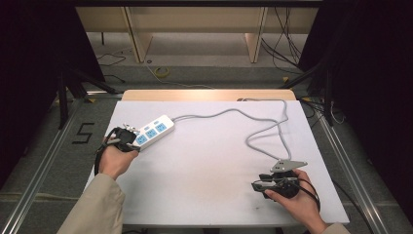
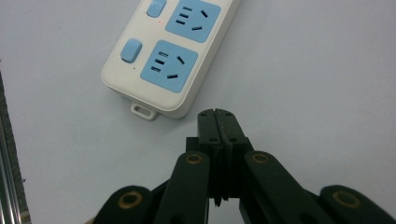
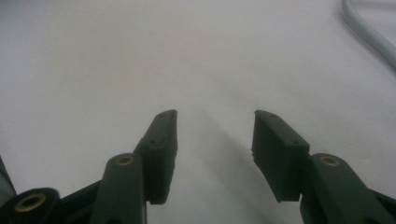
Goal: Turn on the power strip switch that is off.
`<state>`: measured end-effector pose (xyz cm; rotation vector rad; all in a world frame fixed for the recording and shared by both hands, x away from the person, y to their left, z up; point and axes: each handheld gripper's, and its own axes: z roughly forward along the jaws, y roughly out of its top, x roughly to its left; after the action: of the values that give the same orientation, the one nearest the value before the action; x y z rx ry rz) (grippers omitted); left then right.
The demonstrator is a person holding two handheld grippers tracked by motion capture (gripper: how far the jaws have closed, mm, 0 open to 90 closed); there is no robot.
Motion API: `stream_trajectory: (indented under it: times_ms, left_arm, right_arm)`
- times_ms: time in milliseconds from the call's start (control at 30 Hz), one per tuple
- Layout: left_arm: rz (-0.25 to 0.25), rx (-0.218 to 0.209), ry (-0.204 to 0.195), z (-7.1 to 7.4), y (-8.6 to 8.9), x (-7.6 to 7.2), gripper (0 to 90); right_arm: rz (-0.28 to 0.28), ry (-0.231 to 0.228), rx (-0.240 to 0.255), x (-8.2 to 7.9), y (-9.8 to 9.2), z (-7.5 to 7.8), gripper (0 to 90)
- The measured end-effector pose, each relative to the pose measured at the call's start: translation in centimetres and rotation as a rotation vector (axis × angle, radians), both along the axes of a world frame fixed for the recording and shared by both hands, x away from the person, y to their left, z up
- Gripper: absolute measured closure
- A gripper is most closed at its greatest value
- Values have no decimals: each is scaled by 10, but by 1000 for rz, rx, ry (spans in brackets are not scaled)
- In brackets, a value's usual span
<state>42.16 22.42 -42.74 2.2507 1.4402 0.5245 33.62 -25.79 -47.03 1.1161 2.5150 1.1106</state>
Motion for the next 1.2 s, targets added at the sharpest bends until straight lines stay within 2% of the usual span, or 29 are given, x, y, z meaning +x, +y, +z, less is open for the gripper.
stream_trajectory:
  times_ms: [800, 1200]
  left_arm:
    - [10, 40, 16, 1, 8, 19, 897]
    - [24, 37, 4, 5, 13, 25, 897]
  right_arm:
    - [0, -11, -19, 0, 0, 0, 530]
    - [-1, -12, -20, 0, -1, 0, 531]
